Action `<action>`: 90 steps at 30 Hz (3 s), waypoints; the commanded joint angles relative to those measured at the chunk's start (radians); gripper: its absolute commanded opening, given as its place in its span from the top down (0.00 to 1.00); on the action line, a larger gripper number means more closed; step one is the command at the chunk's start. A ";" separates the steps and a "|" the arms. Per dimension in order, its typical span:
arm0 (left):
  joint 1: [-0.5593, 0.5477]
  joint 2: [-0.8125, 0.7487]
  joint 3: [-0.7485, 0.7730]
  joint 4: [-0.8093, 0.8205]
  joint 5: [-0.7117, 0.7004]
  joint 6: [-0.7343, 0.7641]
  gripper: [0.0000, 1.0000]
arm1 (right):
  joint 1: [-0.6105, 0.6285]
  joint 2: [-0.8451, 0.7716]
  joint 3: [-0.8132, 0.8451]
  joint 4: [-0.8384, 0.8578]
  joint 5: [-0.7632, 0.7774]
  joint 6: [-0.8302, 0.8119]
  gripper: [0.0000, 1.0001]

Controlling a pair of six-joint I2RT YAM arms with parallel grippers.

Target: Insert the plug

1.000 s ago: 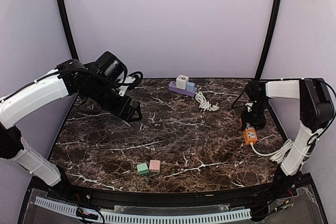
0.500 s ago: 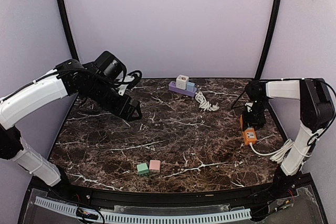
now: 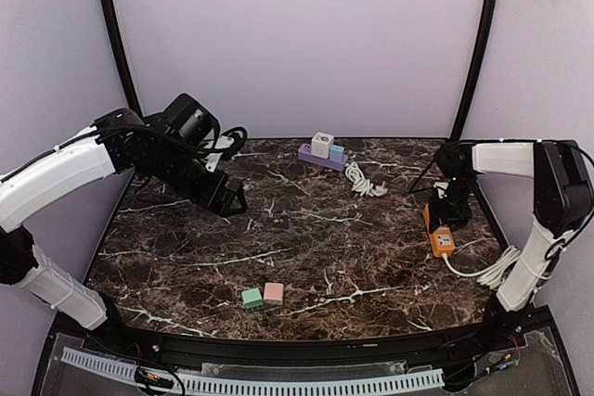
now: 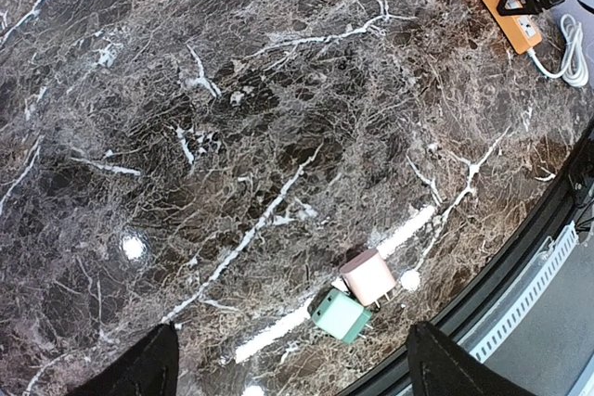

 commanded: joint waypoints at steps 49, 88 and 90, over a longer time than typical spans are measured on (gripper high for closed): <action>0.005 -0.200 -0.176 -0.026 -0.070 0.028 0.15 | 0.756 -0.176 0.362 -0.071 0.071 0.174 1.00; 0.006 -0.308 -0.395 -0.005 -0.053 -0.063 0.15 | 0.901 0.617 0.855 -0.073 -0.020 0.090 0.81; 0.005 -0.306 -0.400 0.000 -0.051 -0.066 0.15 | 0.901 0.615 0.858 -0.073 -0.024 0.084 0.74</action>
